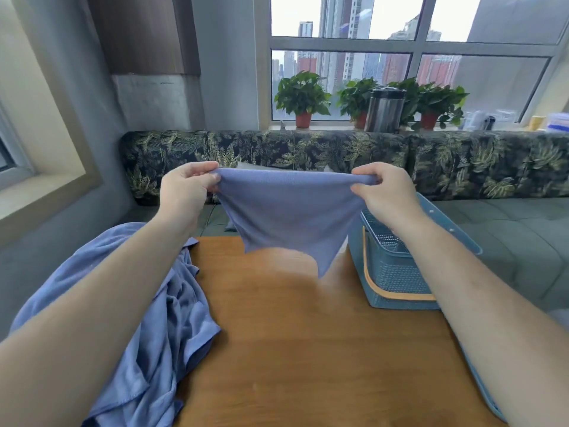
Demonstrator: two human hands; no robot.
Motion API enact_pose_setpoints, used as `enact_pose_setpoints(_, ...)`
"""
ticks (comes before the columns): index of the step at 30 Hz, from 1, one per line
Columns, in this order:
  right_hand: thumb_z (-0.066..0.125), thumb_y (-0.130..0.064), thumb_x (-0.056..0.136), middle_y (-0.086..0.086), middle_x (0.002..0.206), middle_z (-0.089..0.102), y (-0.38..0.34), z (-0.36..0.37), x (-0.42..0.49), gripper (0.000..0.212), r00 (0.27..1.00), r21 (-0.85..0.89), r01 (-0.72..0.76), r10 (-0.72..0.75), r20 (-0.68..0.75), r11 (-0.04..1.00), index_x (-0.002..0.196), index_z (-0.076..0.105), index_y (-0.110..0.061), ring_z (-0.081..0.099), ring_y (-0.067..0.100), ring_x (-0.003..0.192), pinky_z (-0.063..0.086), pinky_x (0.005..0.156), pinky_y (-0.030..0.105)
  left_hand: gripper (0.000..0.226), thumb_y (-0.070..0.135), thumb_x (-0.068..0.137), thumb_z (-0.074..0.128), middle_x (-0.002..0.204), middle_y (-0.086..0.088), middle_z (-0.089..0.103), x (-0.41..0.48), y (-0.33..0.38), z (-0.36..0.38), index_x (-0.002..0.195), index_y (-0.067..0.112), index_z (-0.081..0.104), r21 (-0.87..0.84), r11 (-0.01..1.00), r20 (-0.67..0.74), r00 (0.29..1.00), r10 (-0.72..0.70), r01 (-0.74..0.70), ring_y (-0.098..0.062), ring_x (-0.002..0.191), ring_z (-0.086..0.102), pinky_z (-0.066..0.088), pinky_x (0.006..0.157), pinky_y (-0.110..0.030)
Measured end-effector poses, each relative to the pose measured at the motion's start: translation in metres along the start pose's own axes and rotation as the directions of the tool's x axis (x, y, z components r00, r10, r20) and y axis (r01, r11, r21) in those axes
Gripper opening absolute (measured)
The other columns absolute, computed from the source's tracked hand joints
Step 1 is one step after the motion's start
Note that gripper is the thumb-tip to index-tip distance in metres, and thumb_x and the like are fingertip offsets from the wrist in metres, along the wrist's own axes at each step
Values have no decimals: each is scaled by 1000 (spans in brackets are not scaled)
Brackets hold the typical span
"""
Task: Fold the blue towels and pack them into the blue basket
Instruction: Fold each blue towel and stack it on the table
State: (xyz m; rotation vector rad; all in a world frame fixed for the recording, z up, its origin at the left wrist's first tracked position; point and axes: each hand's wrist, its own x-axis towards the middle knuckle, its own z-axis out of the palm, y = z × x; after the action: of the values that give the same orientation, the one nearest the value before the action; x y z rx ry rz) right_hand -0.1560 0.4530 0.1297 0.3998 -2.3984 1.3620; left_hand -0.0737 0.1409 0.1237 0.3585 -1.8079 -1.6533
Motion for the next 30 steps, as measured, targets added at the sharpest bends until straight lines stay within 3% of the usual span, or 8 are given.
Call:
enact_pose_setpoints(4, 65, -16, 89, -4, 97, 67, 48, 23, -49, 19, 998, -164, 64, -65, -5, 984, 96, 76, -30, 60, 16, 89, 47, 76, 32, 7, 12, 92, 69, 82, -2, 72, -45, -48, -11, 95, 17, 74, 48, 998, -42, 998, -36, 38, -9, 72, 68, 52, 61, -14)
enact_pose_setpoints(7, 69, -17, 88, -3, 99, 63, 103, 49, -120, 16, 993, -107, -106, 110, 32, 989, 95, 74, -30, 60, 8, 82, 41, 72, 19, 3, 15, 92, 70, 79, -7, 68, -97, -113, -17, 91, 16, 73, 151, 976, -66, 987, -149, 157, -9, 66, 63, 47, 52, -13)
enact_pose_setpoints(9, 70, -16, 87, -2, 96, 65, 136, 64, -169, 13, 970, -55, -238, 240, 47, 970, 90, 72, -28, 61, 3, 84, 37, 72, 4, 5, 19, 90, 72, 84, -14, 69, -131, -165, -22, 93, 15, 70, 219, 928, -66, 954, -293, 300, -13, 64, 63, 53, 56, -25)
enact_pose_setpoints(12, 70, -26, 92, -5, 90, 65, 170, 83, -220, 5, 928, -52, -363, 366, 72, 930, 87, 69, -25, 62, 12, 87, 41, 71, 11, 14, 28, 88, 72, 89, -1, 68, -169, -215, -28, 98, 20, 68, 354, 855, -69, 922, -380, 379, -17, 84, 67, 55, 75, -34)
enact_pose_setpoints(15, 70, -29, 93, -8, 73, 60, 183, 91, -238, 6, 957, -93, -287, 290, 22, 953, 94, 65, -26, 58, 8, 67, 44, 61, 26, 13, 24, 91, 68, 88, 5, 66, -184, -224, -27, 103, 18, 66, 456, 849, -52, 961, -273, 266, -7, 84, 62, 43, 69, -17)
enact_pose_setpoints(19, 62, -18, 93, -11, 69, 54, 189, 93, -240, 12, 972, -190, -229, 235, 9, 955, 105, 65, -21, 55, 18, 74, 35, 63, 29, 15, 6, 85, 62, 78, -1, 55, -193, -231, -29, 98, 14, 64, 559, 825, 6, 995, -103, 82, -12, 78, 51, 41, 72, -25)
enact_pose_setpoints(26, 61, -13, 83, 0, 104, 55, 187, 95, -245, 20, 988, -448, -154, 151, -43, 881, 97, 72, -20, 51, 28, 101, 46, 89, 44, 28, 0, 75, 58, 110, 0, 52, -202, -240, -22, 93, 19, 69, 779, 616, 99, 993, 59, -114, -26, 107, 48, 35, 89, -38)
enact_pose_setpoints(30, 60, -18, 83, 4, 128, 59, 173, 111, -234, 26, 994, -544, 104, -67, 88, 833, 107, 72, -18, 51, 29, 122, 41, 99, 44, 25, 9, 82, 61, 127, 0, 58, -191, -233, 0, 104, 18, 70, 767, 557, 312, 944, 109, -318, -24, 119, 54, 37, 95, -39)
